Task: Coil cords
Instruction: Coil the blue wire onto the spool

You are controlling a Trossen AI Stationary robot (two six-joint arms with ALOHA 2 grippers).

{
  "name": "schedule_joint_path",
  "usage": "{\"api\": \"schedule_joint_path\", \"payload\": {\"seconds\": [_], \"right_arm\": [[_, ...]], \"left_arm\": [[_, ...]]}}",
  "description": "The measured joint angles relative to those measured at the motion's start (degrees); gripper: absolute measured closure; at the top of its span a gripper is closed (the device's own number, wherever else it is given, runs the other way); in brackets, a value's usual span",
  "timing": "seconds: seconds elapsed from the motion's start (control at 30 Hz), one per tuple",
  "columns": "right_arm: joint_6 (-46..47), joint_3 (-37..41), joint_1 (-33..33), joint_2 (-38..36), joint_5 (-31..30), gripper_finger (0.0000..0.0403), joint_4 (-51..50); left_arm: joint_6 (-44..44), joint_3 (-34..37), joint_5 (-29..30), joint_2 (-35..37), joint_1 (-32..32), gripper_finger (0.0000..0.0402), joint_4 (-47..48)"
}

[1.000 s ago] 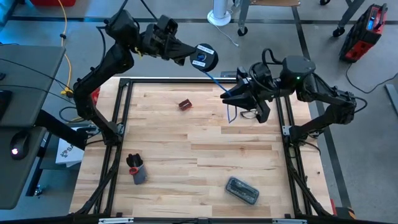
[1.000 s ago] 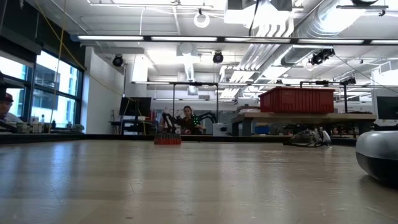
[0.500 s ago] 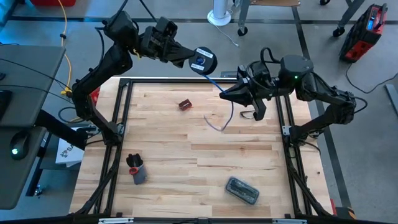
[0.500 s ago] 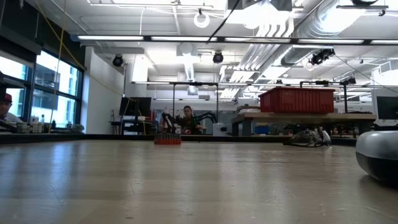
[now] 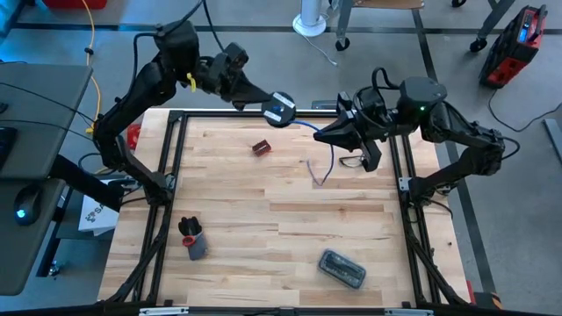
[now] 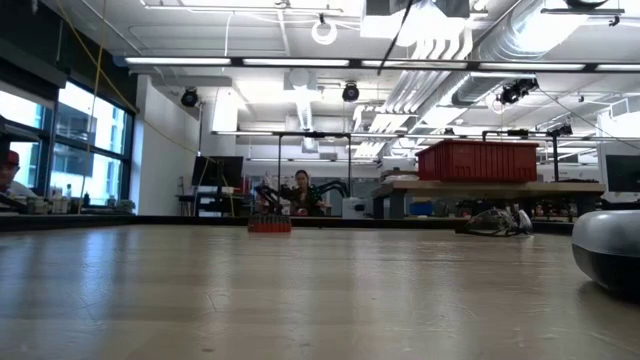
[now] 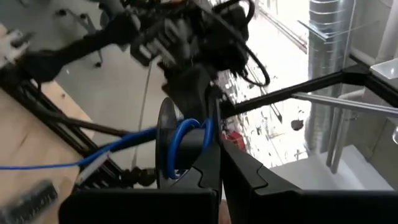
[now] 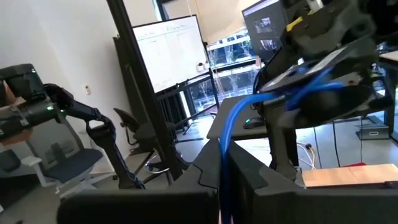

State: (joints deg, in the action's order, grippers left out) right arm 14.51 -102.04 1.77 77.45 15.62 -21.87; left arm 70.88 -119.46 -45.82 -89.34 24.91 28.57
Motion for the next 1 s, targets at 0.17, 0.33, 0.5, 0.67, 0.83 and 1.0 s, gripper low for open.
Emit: {"api": "schedule_joint_path", "payload": {"seconds": [0.17, 0.33, 0.5, 0.67, 0.83, 1.0], "right_arm": [[-1.64, 0.0, 0.89, 0.0, 0.18, 0.0402, -1.43], [-2.18, 0.0, 2.76, -0.11, 1.1, 0.0402, -1.58], [-3.01, 0.0, 3.87, -0.4, 1.48, 0.0402, -1.23], [-4.36, 0.0, 3.88, -0.31, 1.52, 0.0402, -0.93], [-5.69, 0.0, 3.88, -0.2, 1.26, 0.0402, -0.06], [-6.58, 0.0, 3.88, -0.06, 1.02, 0.0402, 1.31]], "left_arm": [[3.39, 0.0, -2.23, 0.0, -2.54, 0.0401, 0.27], [5.99, 0.0, -2.78, 0.0, -5.2, 0.0401, 0.15], [7.36, 0.0, -2.64, -0.15, -7.17, 0.0401, 0.16], [12.05, 0.0, -3.21, -2.47, -9.62, 0.0402, -5.06], [18.28, 0.0, -3.82, -5.22, -11.02, 0.0402, -15.33], [23.08, 0.0, -3.87, -8.08, -11.69, 0.0402, -23.86]]}}
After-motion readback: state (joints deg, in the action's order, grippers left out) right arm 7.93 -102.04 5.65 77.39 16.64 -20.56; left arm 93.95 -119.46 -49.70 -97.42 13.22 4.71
